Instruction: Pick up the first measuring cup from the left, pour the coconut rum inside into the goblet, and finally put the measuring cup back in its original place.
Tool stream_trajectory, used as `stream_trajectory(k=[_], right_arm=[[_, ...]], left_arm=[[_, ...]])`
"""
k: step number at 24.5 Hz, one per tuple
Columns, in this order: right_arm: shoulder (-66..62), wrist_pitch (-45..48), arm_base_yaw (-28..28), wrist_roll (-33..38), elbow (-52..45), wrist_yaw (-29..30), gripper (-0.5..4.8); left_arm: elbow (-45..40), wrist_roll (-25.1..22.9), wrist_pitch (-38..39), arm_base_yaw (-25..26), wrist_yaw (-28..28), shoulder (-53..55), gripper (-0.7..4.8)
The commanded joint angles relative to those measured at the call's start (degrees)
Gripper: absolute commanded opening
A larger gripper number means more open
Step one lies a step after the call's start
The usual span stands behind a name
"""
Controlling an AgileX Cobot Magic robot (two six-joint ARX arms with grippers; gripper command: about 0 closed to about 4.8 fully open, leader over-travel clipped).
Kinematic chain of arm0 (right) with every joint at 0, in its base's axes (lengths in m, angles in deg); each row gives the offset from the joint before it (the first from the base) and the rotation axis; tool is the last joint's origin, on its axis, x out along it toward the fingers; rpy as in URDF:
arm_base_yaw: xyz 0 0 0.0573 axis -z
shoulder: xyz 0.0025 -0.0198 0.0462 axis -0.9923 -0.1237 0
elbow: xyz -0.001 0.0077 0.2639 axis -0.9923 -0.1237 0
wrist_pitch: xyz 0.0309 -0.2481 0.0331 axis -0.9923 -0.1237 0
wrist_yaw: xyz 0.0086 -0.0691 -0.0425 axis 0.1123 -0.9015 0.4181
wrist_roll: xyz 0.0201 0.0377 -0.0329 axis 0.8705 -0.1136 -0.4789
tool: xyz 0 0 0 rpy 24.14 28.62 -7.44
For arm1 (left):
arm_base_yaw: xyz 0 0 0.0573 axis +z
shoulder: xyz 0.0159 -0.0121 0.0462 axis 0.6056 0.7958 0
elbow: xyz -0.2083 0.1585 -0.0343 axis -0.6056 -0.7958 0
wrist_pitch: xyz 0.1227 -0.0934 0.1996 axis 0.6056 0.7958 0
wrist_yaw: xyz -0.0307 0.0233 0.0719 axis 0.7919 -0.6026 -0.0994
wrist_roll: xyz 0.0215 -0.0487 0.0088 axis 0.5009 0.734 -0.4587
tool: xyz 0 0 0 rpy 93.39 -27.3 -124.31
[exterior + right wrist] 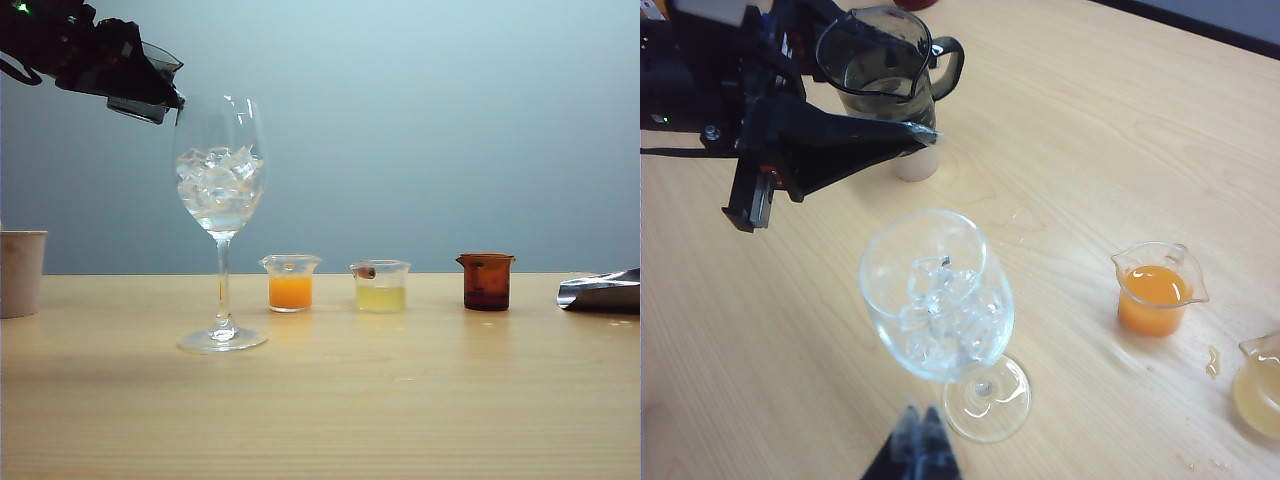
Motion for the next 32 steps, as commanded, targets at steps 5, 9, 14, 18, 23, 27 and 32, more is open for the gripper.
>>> stream_trajectory(k=[5,9,14,18,23,27,32], right_arm=[[0.0,1.2,-0.1,-0.3,0.4,0.3,-0.05],[0.0,1.2,-0.1,-0.3,0.4,0.3,-0.05],[0.0,1.0,-0.1,-0.3,0.4,0.3,-0.05],[0.0,1.0,-0.1,-0.3,0.4,0.3,-0.05],[0.0,1.0,-0.1,-0.3,0.4,0.2,-0.05],[0.0,1.1,-0.1,-0.5,0.4,0.2,-0.05],[0.0,1.0,-0.1,-0.5,0.4,0.1,-0.05]], left_arm=[[0.2,-3.3,-1.4,0.1,3.8,-0.4,2.09],[0.2,-5.6,-1.2,-1.6,4.0,-0.4,2.09],[0.2,-9.7,-1.3,-2.2,1.4,-0.5,2.09],[0.2,-13.8,-1.5,-2.2,1.7,-1.0,2.09],[0.2,-19.3,-1.5,-2.3,1.9,-1.1,2.09],[0.2,-23.8,-1.6,-2.3,1.9,-1.1,2.09],[0.2,-24.0,-3.3,-3.2,1.9,-1.2,2.09]])
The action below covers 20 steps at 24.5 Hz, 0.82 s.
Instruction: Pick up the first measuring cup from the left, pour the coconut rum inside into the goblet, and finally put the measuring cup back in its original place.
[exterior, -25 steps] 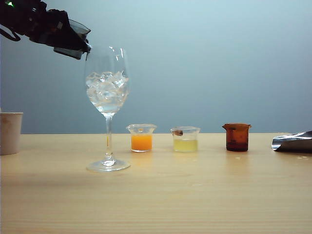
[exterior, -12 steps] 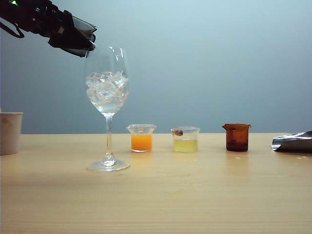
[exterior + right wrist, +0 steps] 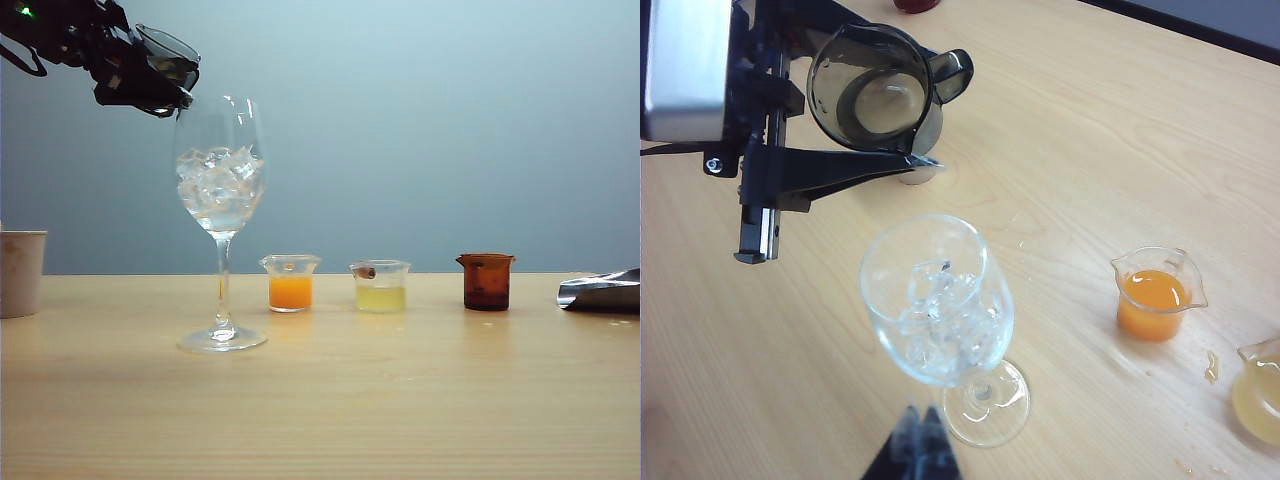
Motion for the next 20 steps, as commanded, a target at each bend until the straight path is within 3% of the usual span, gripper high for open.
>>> stream_trajectory(k=[1,6,11,14,20], right_arm=[[0.1,0.7,-0.1,-0.3,0.3,0.1,-0.05],[0.1,0.7,-0.1,-0.3,0.3,0.1,-0.05],[0.1,0.7,-0.1,-0.3,0.3,0.1,-0.05],[0.1,0.7,-0.1,-0.3,0.3,0.1,-0.05],[0.1,0.7,-0.1,-0.3,0.3,0.1,-0.05]], left_arm=[[0.2,-1.7,-2.7,-1.2,0.4,-0.5,2.09],[0.2,-9.0,-2.7,-2.9,0.0,-0.5,2.09],[0.2,-9.7,-4.1,-3.0,-2.6,-0.5,2.09],[0.2,-15.6,-4.4,-3.0,-2.4,-0.5,2.0],[0.2,-15.9,-4.4,-3.7,-2.3,-0.5,2.0]])
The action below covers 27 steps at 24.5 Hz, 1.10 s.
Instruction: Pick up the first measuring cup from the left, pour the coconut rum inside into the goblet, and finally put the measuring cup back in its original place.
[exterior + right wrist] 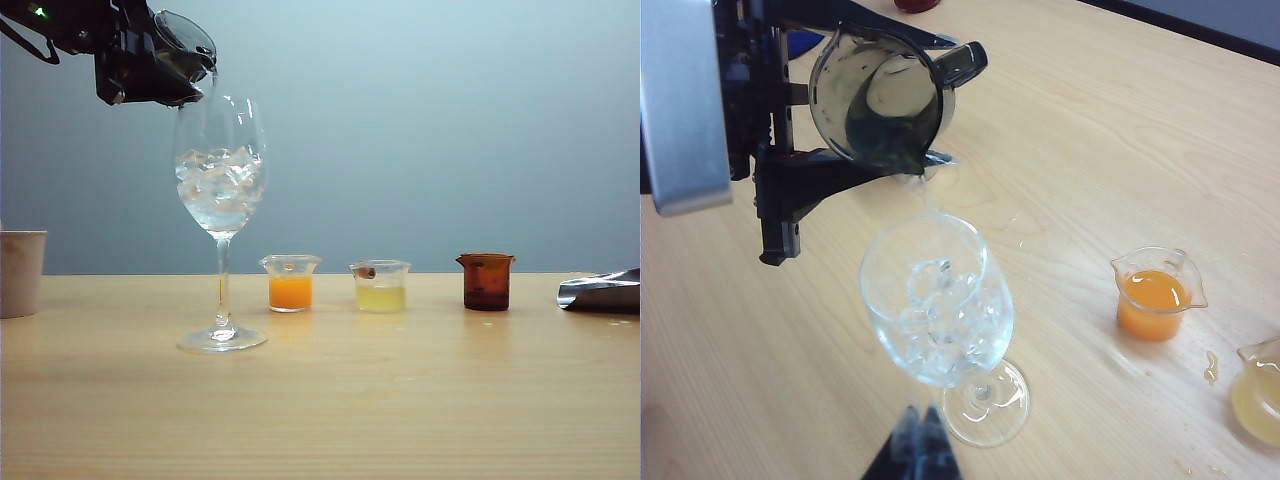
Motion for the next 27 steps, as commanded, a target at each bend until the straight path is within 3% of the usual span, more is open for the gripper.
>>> stream_trajectory(k=[1,7,11,18,27], right_arm=[[0.1,0.7,0.0,-0.2,0.3,0.1,-0.05],[0.1,0.7,0.0,-0.2,0.3,0.1,-0.05],[0.1,0.7,0.0,-0.2,0.3,0.1,-0.05],[0.1,0.7,0.0,-0.2,0.2,0.1,-0.05],[0.1,0.7,0.0,-0.4,0.2,0.1,-0.05]], left_arm=[[0.2,-1.2,-1.4,-0.7,0.3,-0.5,2.0],[0.3,-3.1,-1.8,-1.1,0.2,-0.5,1.99],[0.3,-7.8,-2.4,-1.1,0.2,-1.3,1.99],[0.3,-8.2,-2.7,-1.9,0.1,-1.8,1.78],[0.3,-13.0,-2.7,-2.0,0.1,-1.8,1.78]])
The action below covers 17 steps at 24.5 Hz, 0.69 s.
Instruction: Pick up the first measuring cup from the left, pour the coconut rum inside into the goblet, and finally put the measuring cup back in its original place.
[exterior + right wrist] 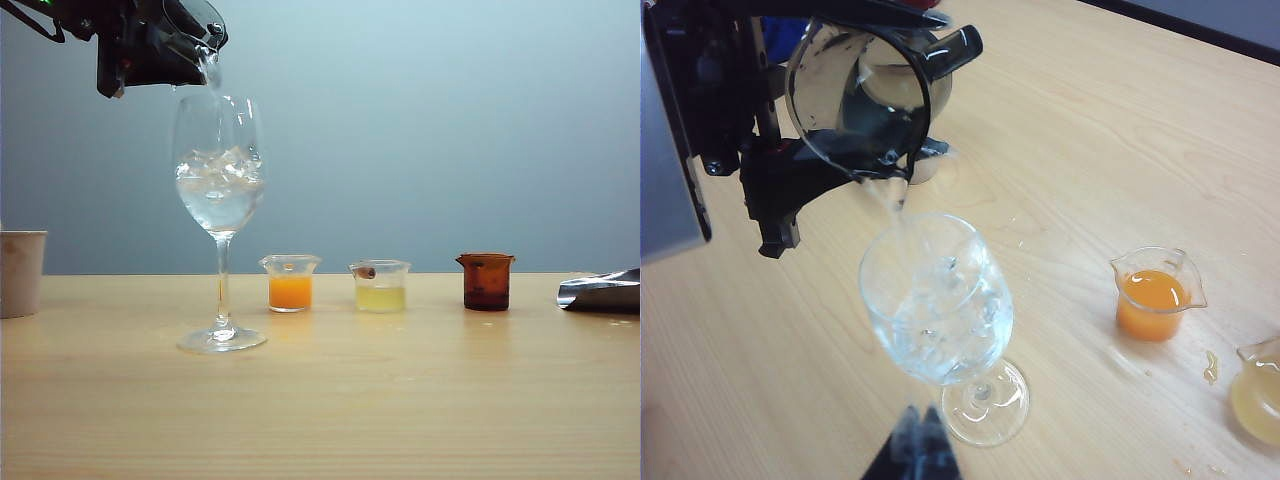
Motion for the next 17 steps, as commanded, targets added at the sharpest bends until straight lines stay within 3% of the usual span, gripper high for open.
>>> stream_trajectory(k=[1,17], right_arm=[[0.1,0.7,-0.1,-0.9,0.2,0.1,-0.05],[0.1,0.5,-0.1,-1.2,0.2,0.1,-0.05]], left_arm=[[0.3,-3.0,-1.2,-0.1,0.2,-0.4,1.78],[0.3,-5.5,-1.4,-1.0,0.2,-0.5,1.78]])
